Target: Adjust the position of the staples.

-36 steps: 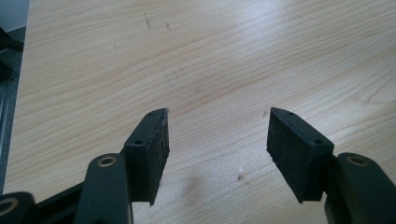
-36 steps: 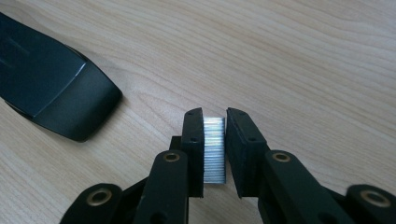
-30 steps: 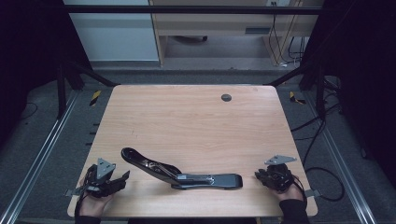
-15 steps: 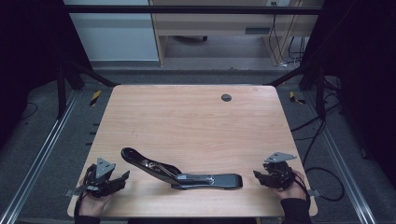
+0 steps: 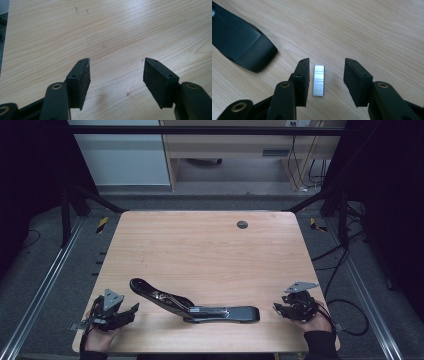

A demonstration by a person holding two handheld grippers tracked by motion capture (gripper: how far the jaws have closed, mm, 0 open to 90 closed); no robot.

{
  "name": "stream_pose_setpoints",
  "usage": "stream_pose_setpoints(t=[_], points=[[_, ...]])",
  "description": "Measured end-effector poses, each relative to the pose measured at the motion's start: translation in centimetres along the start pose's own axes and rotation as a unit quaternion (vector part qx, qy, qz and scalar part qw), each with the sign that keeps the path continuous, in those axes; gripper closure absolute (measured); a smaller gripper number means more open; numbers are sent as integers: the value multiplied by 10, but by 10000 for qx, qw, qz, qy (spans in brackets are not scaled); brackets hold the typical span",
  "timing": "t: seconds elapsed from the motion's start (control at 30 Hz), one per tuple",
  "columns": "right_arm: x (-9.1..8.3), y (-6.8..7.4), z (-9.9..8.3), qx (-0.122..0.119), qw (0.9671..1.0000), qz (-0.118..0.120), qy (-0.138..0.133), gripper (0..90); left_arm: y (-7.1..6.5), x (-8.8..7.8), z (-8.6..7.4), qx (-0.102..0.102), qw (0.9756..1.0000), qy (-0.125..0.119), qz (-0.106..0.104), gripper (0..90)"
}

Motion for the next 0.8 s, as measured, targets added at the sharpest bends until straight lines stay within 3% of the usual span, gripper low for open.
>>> stream_pose_setpoints(t=[0.1, 0.27, 0.37, 0.43, 0.47, 0.5, 0.57, 0.8], points=[[2, -1, 0, -23, 9999, -97, 136, 547, 0, 0, 0, -12, 10000, -9, -13, 380], [0, 1, 5, -34, 9999, -105, 11, 552, 0, 0, 0, -20, 10000, -8, -17, 380], [-1, 1, 6, 54, 9998, -197, 88, 559, 0, 0, 0, 0, 10000, 1, -16, 380], [0, -1, 6, -16, 9996, -251, 135, 537, -1, 0, 0, 22, 10000, 25, -9, 380], [0, -2, 5, -36, 9994, -304, 145, 570, -1, 0, 0, 38, 10000, 34, 0, 380], [0, -3, 4, 3, 9993, -193, 306, 632, -1, 0, 0, 39, 10000, 36, 3, 380], [0, -2, 4, 101, 9992, -75, 380, 639, -1, 0, 0, 64, 10000, 39, 9, 380], [3, -2, 4, -40, 9988, -125, 471, 652, -1, 2, 0, 46, 10000, 70, -7, 380]])
Point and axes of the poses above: each handheld gripper's, and its own axes: x roughly forward along the jaws, z roughly out of its top, y roughly to its left, the point moved 7 cm from there along x, roughly forward along the jaws, and after that the axes turned 14 degrees about x, right-handed, at the moved point
